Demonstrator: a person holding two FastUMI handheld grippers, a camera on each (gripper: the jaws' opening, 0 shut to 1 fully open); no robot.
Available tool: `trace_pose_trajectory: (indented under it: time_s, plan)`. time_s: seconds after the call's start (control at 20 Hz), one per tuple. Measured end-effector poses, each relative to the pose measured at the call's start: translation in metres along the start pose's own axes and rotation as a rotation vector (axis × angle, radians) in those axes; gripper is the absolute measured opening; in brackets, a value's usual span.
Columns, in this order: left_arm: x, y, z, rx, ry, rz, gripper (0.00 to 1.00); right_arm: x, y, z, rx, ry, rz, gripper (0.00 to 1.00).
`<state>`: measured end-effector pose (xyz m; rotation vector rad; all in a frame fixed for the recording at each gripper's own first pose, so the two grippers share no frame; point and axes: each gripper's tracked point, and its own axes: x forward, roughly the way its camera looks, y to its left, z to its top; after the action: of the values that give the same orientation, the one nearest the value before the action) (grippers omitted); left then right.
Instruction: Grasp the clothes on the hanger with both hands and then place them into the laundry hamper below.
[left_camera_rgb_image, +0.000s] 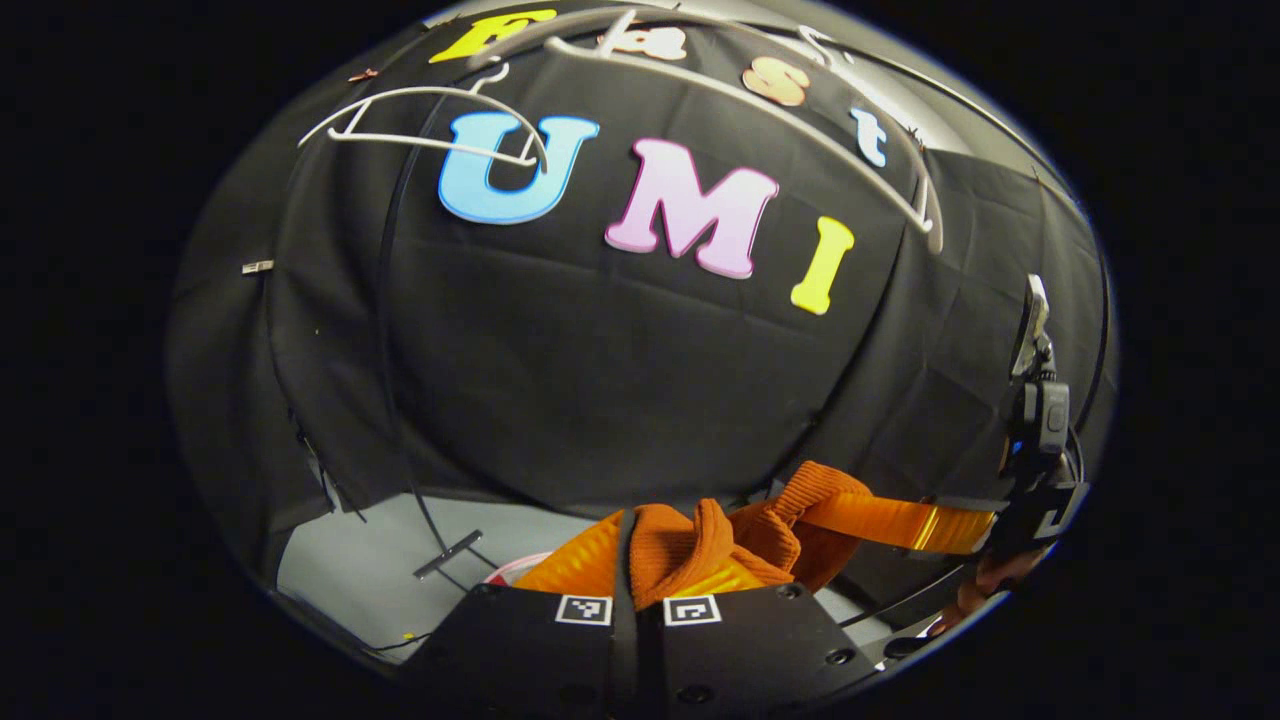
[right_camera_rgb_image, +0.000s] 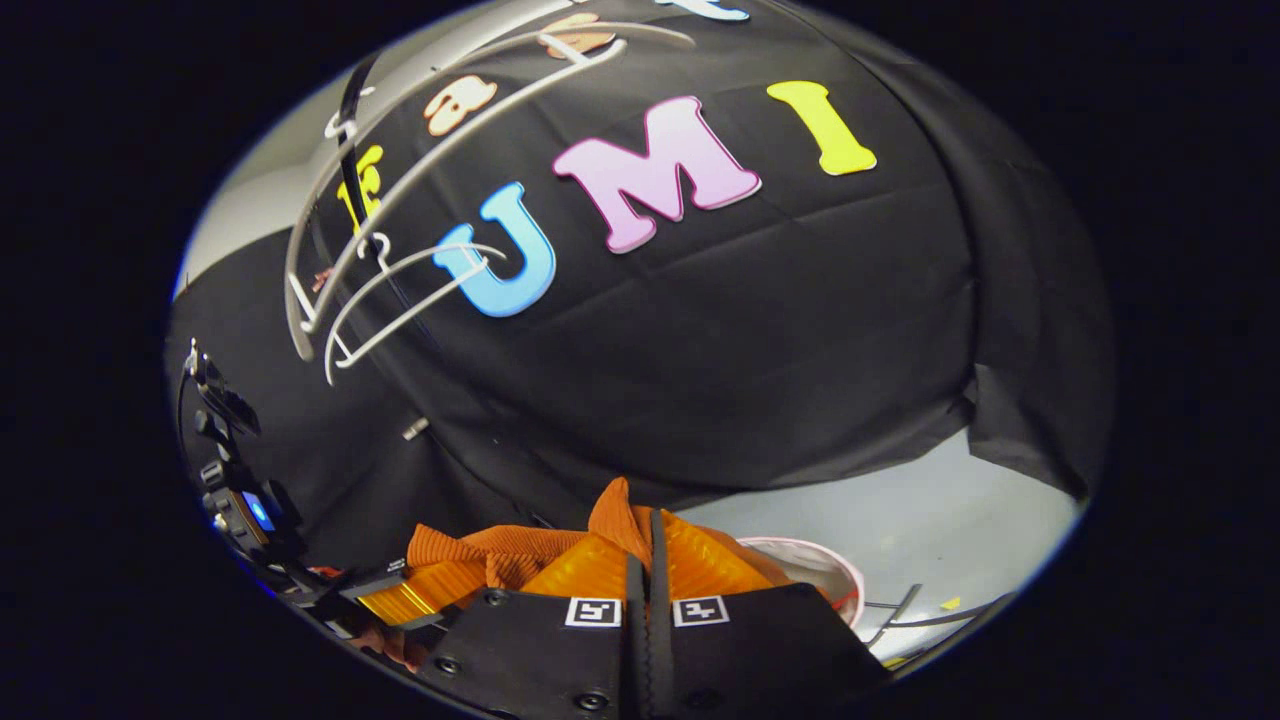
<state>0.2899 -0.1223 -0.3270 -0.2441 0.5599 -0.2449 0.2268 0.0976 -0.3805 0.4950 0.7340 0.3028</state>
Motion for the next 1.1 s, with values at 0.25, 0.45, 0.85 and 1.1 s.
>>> trace_pose_trajectory:
  time_s: [0.25, 0.45, 0.85, 1.1]
  plan:
    - [0.028, 0.029, -0.065, 0.032, 0.199, 0.091, 0.05, 0.015, -0.047, -0.053, -0.107, 0.161, -0.152, 0.05]
    - [0.032, 0.031, -0.075, 0.060, 0.254, 0.121, 0.06, 0.019, -0.054, -0.066, -0.141, 0.208, -0.201, 0.04]
    - [0.029, 0.031, -0.049, 0.067, 0.224, 0.142, 0.91, 0.018, -0.069, -0.086, -0.188, 0.256, -0.255, 0.98]
    - [0.019, 0.028, -0.042, 0.085, 0.197, 0.130, 0.94, 0.006, -0.066, -0.070, -0.190, 0.200, -0.289, 0.99]
